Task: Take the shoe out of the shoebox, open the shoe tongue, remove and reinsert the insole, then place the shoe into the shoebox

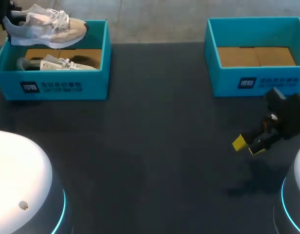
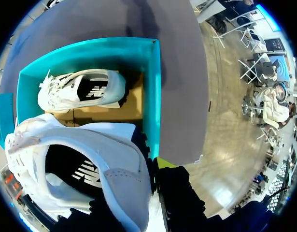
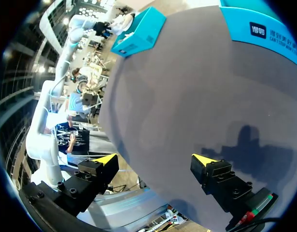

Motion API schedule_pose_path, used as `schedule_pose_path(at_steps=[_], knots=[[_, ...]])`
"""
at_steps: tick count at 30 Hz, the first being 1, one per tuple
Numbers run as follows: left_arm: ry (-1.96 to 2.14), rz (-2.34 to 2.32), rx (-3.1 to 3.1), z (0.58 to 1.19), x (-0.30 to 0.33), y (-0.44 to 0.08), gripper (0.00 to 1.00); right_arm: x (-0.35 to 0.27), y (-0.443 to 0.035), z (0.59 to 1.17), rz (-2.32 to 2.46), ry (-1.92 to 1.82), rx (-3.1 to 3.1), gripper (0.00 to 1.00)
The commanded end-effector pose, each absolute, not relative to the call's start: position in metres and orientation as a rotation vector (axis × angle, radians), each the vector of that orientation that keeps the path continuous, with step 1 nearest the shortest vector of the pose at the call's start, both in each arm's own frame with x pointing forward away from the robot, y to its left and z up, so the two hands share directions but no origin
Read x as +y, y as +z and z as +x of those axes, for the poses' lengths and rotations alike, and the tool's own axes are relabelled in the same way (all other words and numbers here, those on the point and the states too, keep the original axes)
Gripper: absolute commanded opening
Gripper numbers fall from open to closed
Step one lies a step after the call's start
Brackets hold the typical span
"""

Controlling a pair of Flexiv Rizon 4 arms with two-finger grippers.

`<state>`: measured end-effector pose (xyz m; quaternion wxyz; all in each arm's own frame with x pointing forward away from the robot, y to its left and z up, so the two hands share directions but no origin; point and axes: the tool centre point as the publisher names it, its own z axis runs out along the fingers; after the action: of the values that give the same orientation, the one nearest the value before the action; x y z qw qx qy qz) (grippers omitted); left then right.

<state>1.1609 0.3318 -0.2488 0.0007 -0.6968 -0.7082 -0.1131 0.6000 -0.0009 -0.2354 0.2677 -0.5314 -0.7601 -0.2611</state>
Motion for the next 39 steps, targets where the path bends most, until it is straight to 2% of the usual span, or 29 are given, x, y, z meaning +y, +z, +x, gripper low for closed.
schedule_pose_path(at_steps=[1,39], knots=[[-0.334,-2.187,-2.216,1.178,0.333,-0.261,0.0,-0.001,-0.235,0.599,-1.436,-0.702,-2.051,1.0],[-0.36,-2.108,-2.245,1.209,0.317,-0.313,0.0,-0.001,-0.235,0.599,-1.436,-0.702,-2.051,1.0]])
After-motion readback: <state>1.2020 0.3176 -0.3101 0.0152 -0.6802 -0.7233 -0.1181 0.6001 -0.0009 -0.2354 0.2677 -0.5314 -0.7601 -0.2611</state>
